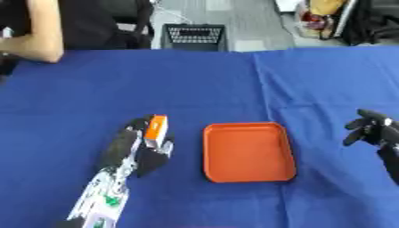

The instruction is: Pick up objects on the table and place them in the box.

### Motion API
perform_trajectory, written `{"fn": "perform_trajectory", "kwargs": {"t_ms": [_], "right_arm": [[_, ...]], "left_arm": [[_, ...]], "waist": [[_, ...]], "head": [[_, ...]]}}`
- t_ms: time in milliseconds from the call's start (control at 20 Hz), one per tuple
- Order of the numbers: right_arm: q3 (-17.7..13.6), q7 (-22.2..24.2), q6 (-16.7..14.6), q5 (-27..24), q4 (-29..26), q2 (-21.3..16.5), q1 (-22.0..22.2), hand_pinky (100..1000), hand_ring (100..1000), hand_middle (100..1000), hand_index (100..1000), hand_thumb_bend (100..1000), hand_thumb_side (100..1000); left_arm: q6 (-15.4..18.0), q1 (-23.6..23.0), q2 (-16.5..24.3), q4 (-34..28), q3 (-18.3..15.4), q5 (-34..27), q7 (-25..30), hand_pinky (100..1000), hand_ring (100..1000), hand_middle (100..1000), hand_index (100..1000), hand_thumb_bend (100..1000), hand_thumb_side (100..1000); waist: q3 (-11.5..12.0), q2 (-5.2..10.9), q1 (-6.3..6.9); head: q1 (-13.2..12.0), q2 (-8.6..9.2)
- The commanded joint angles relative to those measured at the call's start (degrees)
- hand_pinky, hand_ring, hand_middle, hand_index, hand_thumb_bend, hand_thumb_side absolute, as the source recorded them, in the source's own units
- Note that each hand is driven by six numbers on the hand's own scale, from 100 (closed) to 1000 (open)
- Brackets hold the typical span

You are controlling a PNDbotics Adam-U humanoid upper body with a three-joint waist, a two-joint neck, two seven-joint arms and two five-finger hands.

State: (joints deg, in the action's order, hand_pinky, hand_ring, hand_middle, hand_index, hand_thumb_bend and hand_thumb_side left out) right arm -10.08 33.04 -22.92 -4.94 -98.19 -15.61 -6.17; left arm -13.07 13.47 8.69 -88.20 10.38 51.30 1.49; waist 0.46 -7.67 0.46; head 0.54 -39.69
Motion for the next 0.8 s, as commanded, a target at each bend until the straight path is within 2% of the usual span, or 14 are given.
{"fn": "perform_trajectory", "kwargs": {"t_ms": [50, 150, 200, 250, 350, 800], "right_arm": [[-0.2, 0.2, -0.1, -0.1, -0.7, -0.8, -0.4, 557, 554, 663, 903, 100, 935], [-0.2, 0.2, -0.1, -0.1, -0.7, -0.8, -0.4, 557, 554, 663, 903, 100, 936], [-0.2, 0.2, -0.1, -0.1, -0.7, -0.8, -0.4, 557, 554, 663, 903, 100, 936], [-0.2, 0.2, -0.1, -0.1, -0.7, -0.8, -0.4, 557, 554, 663, 903, 100, 936], [-0.2, 0.2, -0.1, -0.1, -0.7, -0.8, -0.4, 557, 554, 663, 903, 100, 936], [-0.2, 0.2, 0.0, -0.1, -0.7, -0.8, -0.4, 557, 554, 663, 903, 100, 937]], "left_arm": [[-0.2, 0.8, -0.2, -0.3, 0.1, 0.3, -0.2, 1000, 1000, 846, 1000, 351, 680], [-0.2, 0.8, -0.3, -0.3, 0.1, 0.3, -0.5, 1000, 1000, 830, 1000, 301, 659], [-0.3, 0.8, -0.3, -0.3, 0.1, 0.2, -0.6, 1000, 1000, 835, 1000, 316, 666], [-0.4, 0.9, -0.3, -0.3, 0.1, 0.2, -0.8, 1000, 1000, 810, 1000, 189, 610], [-0.7, 0.9, -0.3, -0.3, 0.0, 0.0, -1.4, 1000, 1000, 797, 1000, 100, 576], [-1.7, 0.9, -0.5, 0.1, 0.0, -0.8, -3.7, 1000, 1000, 759, 1000, 100, 513]], "waist": [[-0.1, 0.68, -0.02], [-0.1, 0.67, -0.02], [-0.1, 0.66, -0.02], [-0.1, 0.66, -0.02], [-0.1, 0.67, -0.01], [-0.2, 0.68, 0.00]], "head": [[0.2, 0.73], [0.2, 0.70], [0.2, 0.68], [0.2, 0.69], [0.2, 0.71], [0.2, 0.79]]}}
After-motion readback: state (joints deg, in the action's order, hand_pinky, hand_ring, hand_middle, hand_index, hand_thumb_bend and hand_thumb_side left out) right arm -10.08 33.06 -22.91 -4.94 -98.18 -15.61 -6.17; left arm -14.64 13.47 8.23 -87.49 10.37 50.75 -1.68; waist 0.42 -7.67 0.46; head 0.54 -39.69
